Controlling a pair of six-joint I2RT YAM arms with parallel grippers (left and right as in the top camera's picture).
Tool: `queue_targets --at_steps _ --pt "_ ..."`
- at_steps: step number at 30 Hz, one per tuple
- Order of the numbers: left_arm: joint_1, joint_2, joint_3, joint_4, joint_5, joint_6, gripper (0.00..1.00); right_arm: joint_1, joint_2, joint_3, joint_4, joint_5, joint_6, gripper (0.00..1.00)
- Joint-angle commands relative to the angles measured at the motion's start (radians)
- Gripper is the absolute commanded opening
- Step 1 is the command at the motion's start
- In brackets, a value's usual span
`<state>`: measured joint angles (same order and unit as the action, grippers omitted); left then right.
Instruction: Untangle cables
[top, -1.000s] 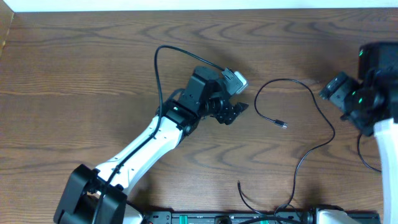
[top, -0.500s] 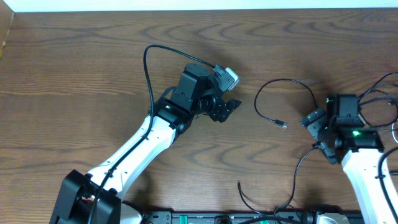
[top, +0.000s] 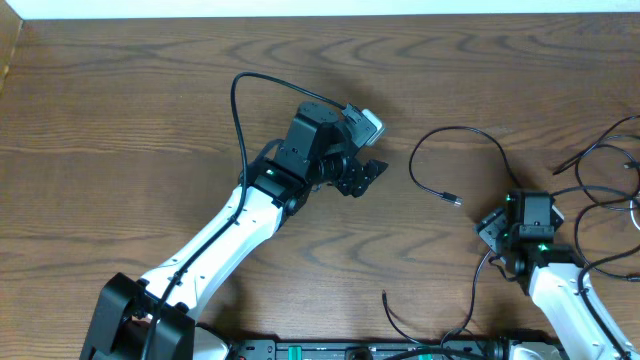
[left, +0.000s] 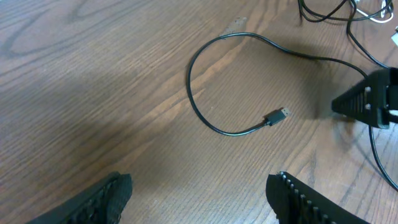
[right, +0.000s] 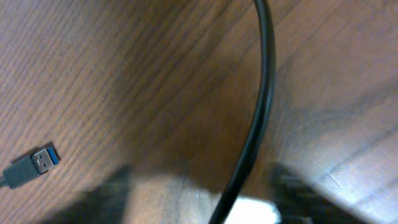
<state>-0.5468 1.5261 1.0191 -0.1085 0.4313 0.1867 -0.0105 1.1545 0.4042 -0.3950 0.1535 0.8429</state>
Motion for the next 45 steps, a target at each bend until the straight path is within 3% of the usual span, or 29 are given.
queue_targets --at_steps 1,2,6,15,18,23,28,33,40,45 --pt "0.002 -0.013 0.016 -0.004 0.006 -0.002 0.75 0.008 -0.002 -0.029 0.052 0.02 -0.01 0.28" --pt "0.002 -0.013 0.016 -0.004 0.006 -0.002 0.75 0.008 -0.002 -0.031 0.066 0.02 -0.01 0.19" --pt "0.002 -0.013 0.016 -0.008 0.036 -0.002 0.75 0.008 -0.002 -0.031 0.132 -0.005 -0.01 0.01" --pt "0.002 -0.013 0.016 -0.01 0.054 -0.002 0.75 0.008 -0.003 0.021 0.445 -0.31 -0.016 0.01" --pt "0.002 -0.013 0.016 -0.011 0.054 -0.001 0.75 0.008 -0.003 0.132 0.521 -0.481 -0.069 0.01" --pt "0.002 -0.013 0.016 -0.014 0.054 -0.001 0.75 -0.021 -0.003 0.422 0.459 -0.608 -0.184 0.01" --pt "0.002 -0.013 0.015 -0.029 0.054 0.003 0.75 -0.116 -0.002 0.716 0.267 -0.37 -0.269 0.01" --pt "0.002 -0.013 0.015 -0.045 0.054 0.003 0.75 -0.263 -0.003 0.896 0.203 -0.062 -0.303 0.01" --pt "0.002 -0.013 0.015 -0.074 0.054 0.04 0.75 -0.486 -0.004 0.974 0.101 0.111 -0.302 0.01" --pt "0.002 -0.013 0.015 -0.074 0.054 0.04 0.75 -0.607 0.04 0.974 -0.052 0.116 -0.302 0.01"
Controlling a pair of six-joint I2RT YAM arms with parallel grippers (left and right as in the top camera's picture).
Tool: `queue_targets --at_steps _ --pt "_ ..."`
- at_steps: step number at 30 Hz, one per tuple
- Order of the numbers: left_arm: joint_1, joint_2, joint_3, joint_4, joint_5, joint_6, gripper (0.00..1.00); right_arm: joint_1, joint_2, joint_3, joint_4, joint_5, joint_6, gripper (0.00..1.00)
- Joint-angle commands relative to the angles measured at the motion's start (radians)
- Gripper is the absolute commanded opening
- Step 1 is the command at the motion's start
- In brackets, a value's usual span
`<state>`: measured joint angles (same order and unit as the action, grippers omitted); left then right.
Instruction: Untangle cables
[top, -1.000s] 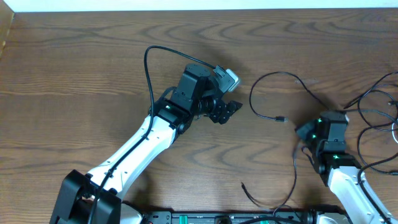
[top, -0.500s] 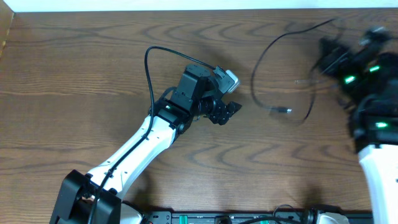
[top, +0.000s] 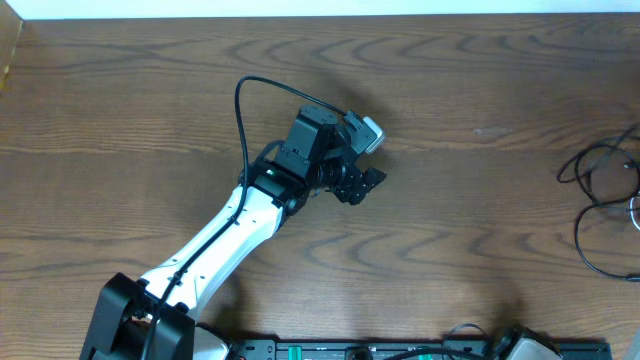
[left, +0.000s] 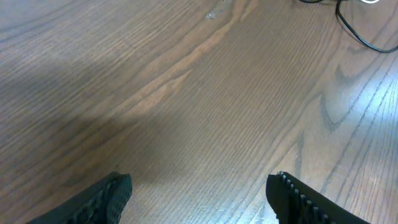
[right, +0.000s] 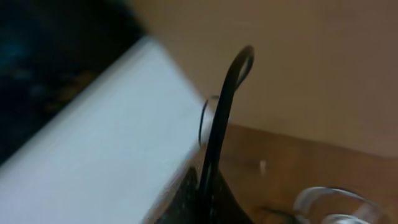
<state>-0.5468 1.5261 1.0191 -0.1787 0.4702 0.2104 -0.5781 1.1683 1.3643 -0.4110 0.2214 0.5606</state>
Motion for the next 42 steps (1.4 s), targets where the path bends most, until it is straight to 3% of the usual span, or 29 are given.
queue_targets --at_steps 1,10,24,27,28,31,33,42 --pt "0.002 -0.013 0.015 -0.004 0.015 0.017 0.75 -0.052 0.041 0.014 -0.066 0.039 -0.02 0.01" --pt "0.002 -0.013 0.015 -0.017 0.015 0.016 0.75 -0.075 0.249 0.014 -0.132 -0.086 -0.196 0.01" --pt "0.002 -0.013 0.015 -0.045 0.015 0.016 0.75 -0.223 0.614 0.014 -0.277 -0.359 -0.166 0.01" --pt "0.002 -0.013 0.015 -0.046 0.015 0.016 0.77 -0.227 0.67 0.014 -0.285 -0.389 -0.24 0.02" --pt "0.002 -0.013 0.015 -0.047 0.015 0.017 0.79 -0.225 0.681 0.014 -0.285 -0.407 -0.266 0.2" --pt "0.002 -0.013 0.015 -0.051 0.015 0.017 0.83 -0.225 0.687 0.014 -0.258 -0.546 -0.331 0.99" --pt "0.002 -0.013 0.015 -0.053 0.015 0.017 0.84 -0.225 0.684 0.031 -0.247 -0.695 -0.397 0.99" --pt "0.003 -0.013 0.015 -0.049 0.011 0.066 0.85 -0.151 0.615 0.2 -0.35 -0.972 -0.475 0.99"
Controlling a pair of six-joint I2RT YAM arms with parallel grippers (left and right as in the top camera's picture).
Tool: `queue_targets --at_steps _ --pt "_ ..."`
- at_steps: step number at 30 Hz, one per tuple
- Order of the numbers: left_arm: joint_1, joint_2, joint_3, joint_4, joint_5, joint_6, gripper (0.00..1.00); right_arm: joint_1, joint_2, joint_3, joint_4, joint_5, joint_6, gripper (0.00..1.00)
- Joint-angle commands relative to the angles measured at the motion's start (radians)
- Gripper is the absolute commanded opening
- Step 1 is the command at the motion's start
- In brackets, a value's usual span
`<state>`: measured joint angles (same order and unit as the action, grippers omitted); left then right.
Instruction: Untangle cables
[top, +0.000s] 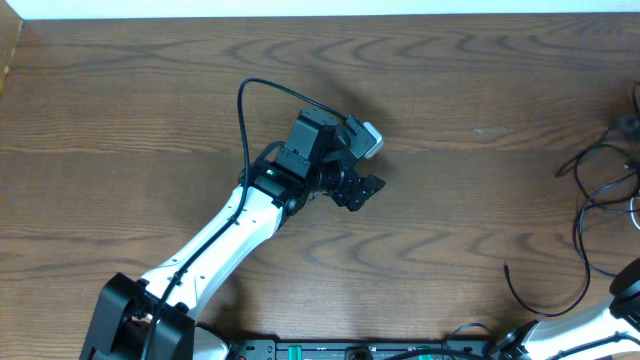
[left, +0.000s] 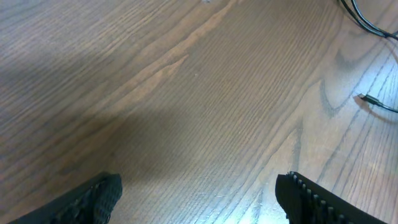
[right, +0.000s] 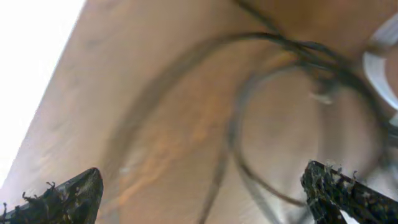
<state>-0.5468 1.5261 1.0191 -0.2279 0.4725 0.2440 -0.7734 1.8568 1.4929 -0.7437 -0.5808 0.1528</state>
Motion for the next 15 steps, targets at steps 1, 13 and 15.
queue_targets --at_steps 1,13,15 --pt "0.003 -0.013 0.015 0.003 0.004 0.034 0.85 0.062 -0.093 0.096 -0.033 -0.181 -0.079 0.99" --pt "0.036 -0.116 0.016 0.077 -0.126 0.032 0.84 0.323 -0.42 0.286 -0.125 0.236 -0.158 0.99" --pt "0.061 -0.196 0.016 0.064 -0.192 0.031 0.84 0.341 -0.48 0.285 -0.183 0.277 -0.187 0.99"
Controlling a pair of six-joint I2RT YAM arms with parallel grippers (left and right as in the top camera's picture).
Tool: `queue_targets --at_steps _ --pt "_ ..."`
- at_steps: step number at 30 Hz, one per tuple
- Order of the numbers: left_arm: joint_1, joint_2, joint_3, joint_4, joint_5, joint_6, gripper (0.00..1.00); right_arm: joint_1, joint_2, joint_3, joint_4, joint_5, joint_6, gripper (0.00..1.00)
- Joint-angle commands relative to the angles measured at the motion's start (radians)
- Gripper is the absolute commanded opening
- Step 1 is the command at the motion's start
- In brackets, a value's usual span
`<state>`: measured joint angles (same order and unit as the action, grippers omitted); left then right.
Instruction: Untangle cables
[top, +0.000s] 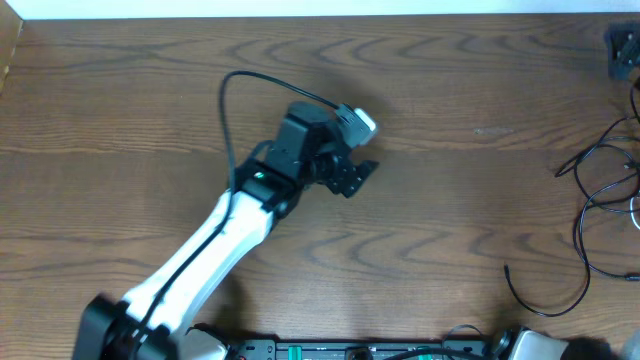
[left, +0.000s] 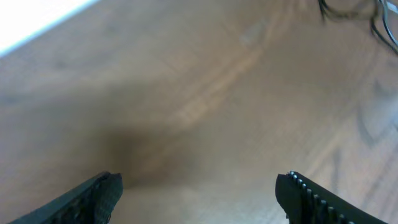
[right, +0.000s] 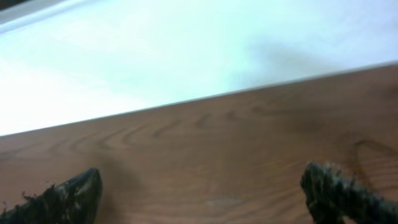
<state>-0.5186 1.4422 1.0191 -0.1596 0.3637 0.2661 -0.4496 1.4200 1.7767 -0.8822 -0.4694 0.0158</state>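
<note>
Black cables (top: 600, 190) lie in a loose tangle at the table's right edge, and one free end (top: 508, 270) curls toward the front. The blurred left wrist view shows a bit of cable (left: 348, 9) at its top right. My left gripper (top: 350, 178) hovers over bare wood at mid-table, open and empty (left: 199, 186). My right gripper (top: 625, 45) is at the far right corner, partly cut off by the frame. It is open with nothing between its fingers (right: 199, 186) and faces wood and the white wall.
The wooden table (top: 450, 120) spreads between the arms. My left arm's own black cable (top: 235, 100) arcs above its wrist. A black rail (top: 350, 350) runs along the front edge. The white wall (right: 186, 50) borders the far side.
My right gripper has gone from the front right corner to the far right corner. My left arm has swung slightly left and its view tilted up. The cables lie as before.
First my right gripper sat on a looped USB cable right of centre, with my left gripper open beside it. Then the loop was gone from mid-table and a cable stood between the right fingers. Later that cable's end lay front right, the right gripper open.
</note>
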Motion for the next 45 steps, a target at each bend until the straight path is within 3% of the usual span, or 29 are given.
queue_targets --at_steps 1,4,12,21,36,40,41,42,45 --pt "0.043 -0.147 0.016 -0.014 -0.111 0.009 0.84 0.018 -0.07 0.002 -0.079 0.164 -0.08 0.99" --pt "0.078 -0.254 0.016 -0.059 -0.172 0.009 0.77 0.016 -0.135 -0.001 -0.161 0.164 -0.111 0.97" --pt "0.137 -0.541 0.015 -0.188 -0.345 -0.098 0.77 0.017 -0.345 -0.047 -0.21 0.159 -0.111 0.93" --pt "0.138 -0.794 0.015 -0.198 -0.516 -0.13 0.77 0.017 -0.653 -0.188 -0.219 -0.04 -0.167 0.94" --pt "0.138 -0.847 0.015 -0.199 -0.515 -0.145 0.78 0.017 -1.042 -0.388 -0.363 -0.125 -0.213 0.93" --pt "0.138 -0.847 0.015 -0.198 -0.514 -0.153 0.78 0.023 -1.061 -0.389 -0.47 -0.061 -0.216 0.78" --pt "0.138 -0.847 0.015 -0.198 -0.512 -0.153 0.78 0.023 -1.061 -0.389 -0.493 -0.013 -0.214 0.85" --pt "0.138 -0.847 0.015 -0.198 -0.51 -0.154 0.78 0.023 -1.061 -0.391 -0.509 0.055 -0.211 0.99" --pt "0.138 -0.847 0.015 -0.198 -0.51 -0.172 0.78 0.023 -1.06 -0.392 -0.61 0.311 -0.155 0.99"
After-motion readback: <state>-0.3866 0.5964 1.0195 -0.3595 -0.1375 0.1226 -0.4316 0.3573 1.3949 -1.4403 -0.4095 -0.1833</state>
